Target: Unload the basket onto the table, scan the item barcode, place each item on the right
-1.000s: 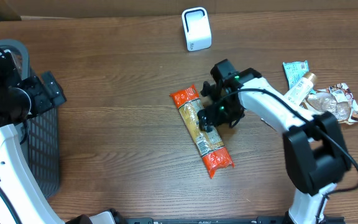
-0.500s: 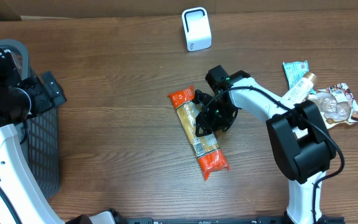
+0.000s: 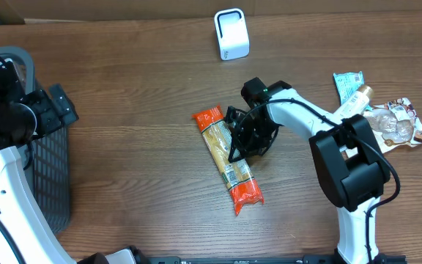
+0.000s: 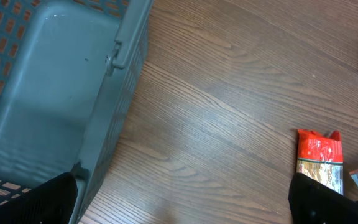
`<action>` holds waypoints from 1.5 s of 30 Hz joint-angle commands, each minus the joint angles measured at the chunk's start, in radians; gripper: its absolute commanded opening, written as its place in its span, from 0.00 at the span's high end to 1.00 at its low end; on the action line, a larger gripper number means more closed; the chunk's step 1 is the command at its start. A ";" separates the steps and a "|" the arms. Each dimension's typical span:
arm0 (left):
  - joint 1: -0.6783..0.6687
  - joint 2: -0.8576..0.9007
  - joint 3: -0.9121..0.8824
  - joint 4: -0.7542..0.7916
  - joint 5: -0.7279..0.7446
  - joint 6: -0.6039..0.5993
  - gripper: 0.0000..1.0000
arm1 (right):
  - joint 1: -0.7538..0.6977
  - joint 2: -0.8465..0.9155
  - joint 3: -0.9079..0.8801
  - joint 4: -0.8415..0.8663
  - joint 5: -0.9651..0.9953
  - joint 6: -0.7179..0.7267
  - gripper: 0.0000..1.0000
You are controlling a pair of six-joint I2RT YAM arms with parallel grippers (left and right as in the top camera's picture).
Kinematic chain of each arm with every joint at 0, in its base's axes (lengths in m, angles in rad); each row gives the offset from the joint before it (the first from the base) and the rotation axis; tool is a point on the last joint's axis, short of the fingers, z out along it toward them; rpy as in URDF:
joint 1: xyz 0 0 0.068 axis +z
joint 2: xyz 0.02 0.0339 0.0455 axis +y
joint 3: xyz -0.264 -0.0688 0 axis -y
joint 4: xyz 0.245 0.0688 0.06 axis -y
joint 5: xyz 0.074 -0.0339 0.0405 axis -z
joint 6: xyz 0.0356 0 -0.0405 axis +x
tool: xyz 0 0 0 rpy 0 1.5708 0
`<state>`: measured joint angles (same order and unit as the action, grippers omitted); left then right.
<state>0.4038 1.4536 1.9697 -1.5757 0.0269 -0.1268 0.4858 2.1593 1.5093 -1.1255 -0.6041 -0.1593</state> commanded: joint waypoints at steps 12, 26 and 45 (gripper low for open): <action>0.002 -0.002 0.002 0.002 0.007 0.015 0.00 | 0.200 -0.100 0.179 -0.241 1.091 0.620 0.96; 0.002 -0.002 0.002 0.002 0.008 0.015 0.00 | 0.381 -0.087 0.157 -0.126 0.954 0.662 0.46; 0.002 -0.002 0.002 0.002 0.008 0.015 0.00 | 0.175 -0.133 0.220 -0.104 0.712 0.417 0.07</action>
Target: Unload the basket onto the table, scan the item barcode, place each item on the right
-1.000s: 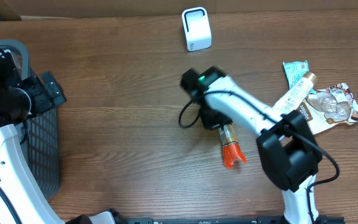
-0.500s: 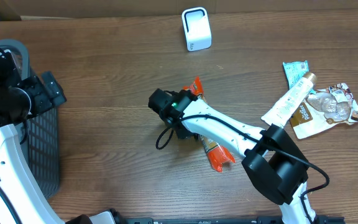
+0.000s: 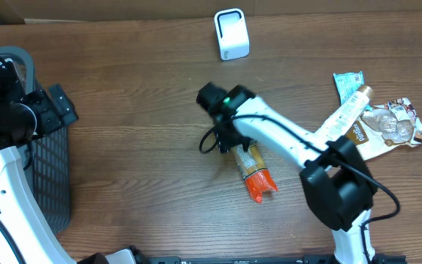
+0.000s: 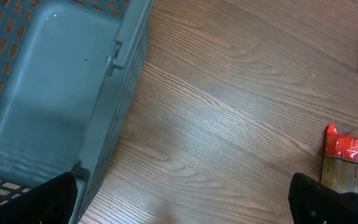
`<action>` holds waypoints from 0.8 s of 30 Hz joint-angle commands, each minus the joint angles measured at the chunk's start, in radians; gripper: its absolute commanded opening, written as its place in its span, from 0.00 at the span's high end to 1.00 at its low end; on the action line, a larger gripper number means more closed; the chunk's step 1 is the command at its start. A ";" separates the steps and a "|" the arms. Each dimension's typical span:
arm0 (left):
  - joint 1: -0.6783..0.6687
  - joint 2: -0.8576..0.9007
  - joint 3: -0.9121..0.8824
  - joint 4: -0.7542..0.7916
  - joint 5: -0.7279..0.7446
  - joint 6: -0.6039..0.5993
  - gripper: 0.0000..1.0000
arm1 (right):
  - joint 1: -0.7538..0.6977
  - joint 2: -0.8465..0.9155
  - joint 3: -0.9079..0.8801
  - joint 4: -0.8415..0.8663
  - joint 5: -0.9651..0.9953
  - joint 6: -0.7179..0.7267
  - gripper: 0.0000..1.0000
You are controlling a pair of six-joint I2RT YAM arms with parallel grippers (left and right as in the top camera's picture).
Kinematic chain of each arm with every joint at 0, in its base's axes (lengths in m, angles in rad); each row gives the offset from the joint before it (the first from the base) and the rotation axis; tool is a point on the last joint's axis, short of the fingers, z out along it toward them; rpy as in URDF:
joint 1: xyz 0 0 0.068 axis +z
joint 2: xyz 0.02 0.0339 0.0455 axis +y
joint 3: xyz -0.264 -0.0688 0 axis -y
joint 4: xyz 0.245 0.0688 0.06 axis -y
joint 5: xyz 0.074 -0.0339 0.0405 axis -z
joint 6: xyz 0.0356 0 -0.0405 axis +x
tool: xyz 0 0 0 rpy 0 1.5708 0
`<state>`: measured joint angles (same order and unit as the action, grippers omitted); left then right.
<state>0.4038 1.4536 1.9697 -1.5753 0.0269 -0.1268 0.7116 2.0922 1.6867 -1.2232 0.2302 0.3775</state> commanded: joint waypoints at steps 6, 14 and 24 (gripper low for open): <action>0.002 -0.002 0.002 0.002 0.007 0.015 0.00 | -0.172 -0.035 -0.040 0.016 -0.499 -0.339 0.07; 0.002 -0.002 0.002 0.002 0.007 0.015 0.01 | -0.178 -0.006 -0.164 0.146 -0.541 -0.360 0.17; 0.002 -0.002 0.002 0.002 0.007 0.015 0.01 | -0.184 -0.006 -0.235 0.256 -0.635 -0.360 0.66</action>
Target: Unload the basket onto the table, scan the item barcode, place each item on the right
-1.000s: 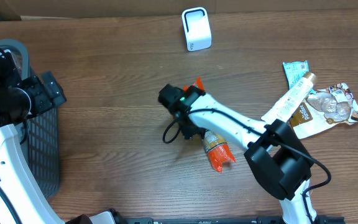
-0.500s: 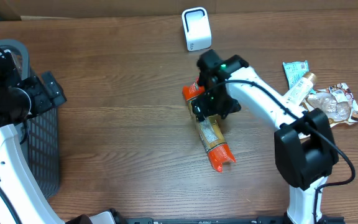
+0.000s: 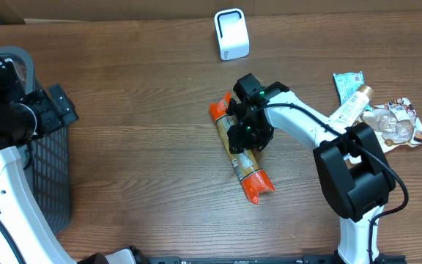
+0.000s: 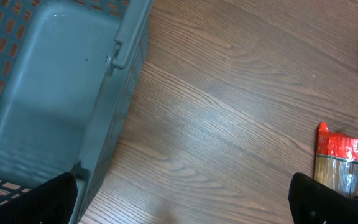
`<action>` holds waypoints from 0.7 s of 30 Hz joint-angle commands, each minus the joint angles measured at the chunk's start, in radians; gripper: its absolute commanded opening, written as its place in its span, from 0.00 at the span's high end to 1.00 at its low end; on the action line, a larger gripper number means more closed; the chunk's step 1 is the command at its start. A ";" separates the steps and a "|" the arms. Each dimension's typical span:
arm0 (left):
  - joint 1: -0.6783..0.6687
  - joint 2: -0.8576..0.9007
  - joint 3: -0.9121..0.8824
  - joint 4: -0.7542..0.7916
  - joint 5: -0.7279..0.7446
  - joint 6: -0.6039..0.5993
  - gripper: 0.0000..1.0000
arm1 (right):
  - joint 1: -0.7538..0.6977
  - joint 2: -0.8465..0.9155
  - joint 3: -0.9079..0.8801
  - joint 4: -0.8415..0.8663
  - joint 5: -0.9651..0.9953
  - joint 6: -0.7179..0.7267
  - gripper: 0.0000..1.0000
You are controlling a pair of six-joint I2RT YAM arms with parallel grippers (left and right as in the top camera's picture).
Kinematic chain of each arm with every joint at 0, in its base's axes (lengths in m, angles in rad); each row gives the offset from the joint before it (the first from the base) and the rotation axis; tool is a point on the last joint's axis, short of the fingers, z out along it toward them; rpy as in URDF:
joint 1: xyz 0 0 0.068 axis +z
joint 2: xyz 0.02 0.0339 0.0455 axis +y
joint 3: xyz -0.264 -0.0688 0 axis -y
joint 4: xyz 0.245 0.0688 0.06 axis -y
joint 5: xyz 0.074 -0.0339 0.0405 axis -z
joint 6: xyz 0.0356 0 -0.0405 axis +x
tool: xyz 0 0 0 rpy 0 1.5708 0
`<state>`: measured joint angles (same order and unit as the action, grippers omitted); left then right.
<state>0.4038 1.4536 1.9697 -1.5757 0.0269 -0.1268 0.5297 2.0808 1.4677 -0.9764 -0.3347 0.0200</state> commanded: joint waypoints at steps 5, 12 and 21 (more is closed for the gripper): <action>0.002 -0.002 0.002 0.002 0.008 0.015 0.00 | -0.004 0.005 -0.013 0.035 -0.136 -0.002 0.96; 0.002 -0.002 0.002 0.002 0.007 0.015 0.01 | -0.084 -0.037 0.077 0.014 -0.357 -0.003 0.96; 0.002 -0.002 0.002 0.002 0.007 0.015 0.00 | -0.245 -0.337 0.102 0.124 -0.515 0.108 0.96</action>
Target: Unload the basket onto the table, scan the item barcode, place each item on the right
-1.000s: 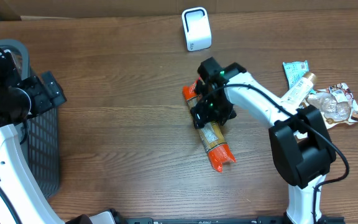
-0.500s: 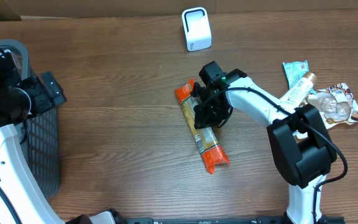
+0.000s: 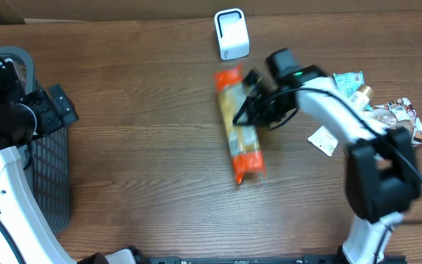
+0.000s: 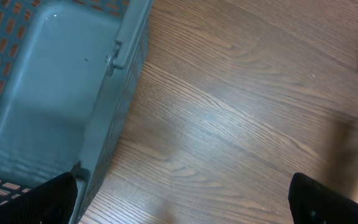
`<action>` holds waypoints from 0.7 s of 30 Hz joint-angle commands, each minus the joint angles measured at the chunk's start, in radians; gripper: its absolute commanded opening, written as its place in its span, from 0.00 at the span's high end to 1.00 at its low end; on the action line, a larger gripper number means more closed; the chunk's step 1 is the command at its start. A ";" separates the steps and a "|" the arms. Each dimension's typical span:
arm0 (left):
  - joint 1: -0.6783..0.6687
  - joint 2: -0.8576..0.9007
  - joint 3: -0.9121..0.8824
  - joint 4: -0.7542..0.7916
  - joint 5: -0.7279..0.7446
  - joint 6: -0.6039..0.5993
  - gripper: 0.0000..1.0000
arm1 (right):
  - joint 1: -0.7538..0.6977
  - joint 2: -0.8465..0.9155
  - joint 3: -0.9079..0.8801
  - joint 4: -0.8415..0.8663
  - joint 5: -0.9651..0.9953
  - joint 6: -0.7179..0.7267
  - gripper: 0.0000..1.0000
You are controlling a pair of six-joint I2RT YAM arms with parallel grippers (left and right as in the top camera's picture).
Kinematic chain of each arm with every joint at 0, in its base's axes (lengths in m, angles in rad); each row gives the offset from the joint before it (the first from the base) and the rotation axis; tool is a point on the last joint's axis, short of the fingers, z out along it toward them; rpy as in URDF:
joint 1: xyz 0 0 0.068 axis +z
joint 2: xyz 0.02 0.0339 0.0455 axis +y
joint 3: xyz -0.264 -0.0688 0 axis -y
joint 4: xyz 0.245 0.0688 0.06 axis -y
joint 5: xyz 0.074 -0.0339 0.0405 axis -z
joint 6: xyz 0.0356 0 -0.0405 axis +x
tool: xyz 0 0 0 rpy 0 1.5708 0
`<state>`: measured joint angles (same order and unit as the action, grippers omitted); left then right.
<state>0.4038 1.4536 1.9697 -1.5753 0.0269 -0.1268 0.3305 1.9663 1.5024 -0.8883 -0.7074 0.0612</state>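
Observation:
A long pasta packet (image 3: 238, 132) with orange ends hangs blurred above the middle of the table, almost lengthwise toward the back. My right gripper (image 3: 257, 108) is shut on its middle from the right side. The white scanner (image 3: 231, 34) stands at the back, just beyond the packet's upper orange end. The barcode cannot be made out. My left gripper (image 4: 182, 200) is open, its dark fingertips (image 4: 56, 198) in the lower corners over bare wood beside the basket (image 4: 48, 93). The left wrist view shows only a faint blur at its right edge.
A grey mesh basket (image 3: 50, 169) stands at the left table edge under my left arm. Snack packets (image 3: 395, 123), a teal packet (image 3: 349, 79) and a white tag (image 3: 322, 139) lie at the right. Cardboard runs along the back edge.
The packet lay slanted on the table with my right gripper on its middle. Now it is held up, turned nearly straight, its upper end closer to the scanner. It has left the left wrist view.
First my right gripper sat at the packet's right side on the table. Then the arm reached over its upper end and the packet lay further right. Then the gripper was on its middle. Now the packet is off the table near the scanner. The left arm stayed still.

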 commanded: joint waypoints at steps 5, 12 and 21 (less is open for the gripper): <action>0.002 -0.002 0.002 0.002 0.007 0.015 0.01 | -0.114 -0.456 0.067 0.146 -0.044 0.245 0.96; 0.002 -0.002 0.002 0.002 0.007 0.015 0.00 | -0.095 -0.650 0.067 0.178 0.227 0.385 0.96; 0.002 -0.002 0.002 0.002 0.008 0.015 0.01 | -0.075 -0.633 0.067 0.208 0.262 0.384 0.96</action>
<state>0.4038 1.4536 1.9697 -1.5753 0.0269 -0.1268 0.2436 1.3441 1.5265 -0.7265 -0.4610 0.4332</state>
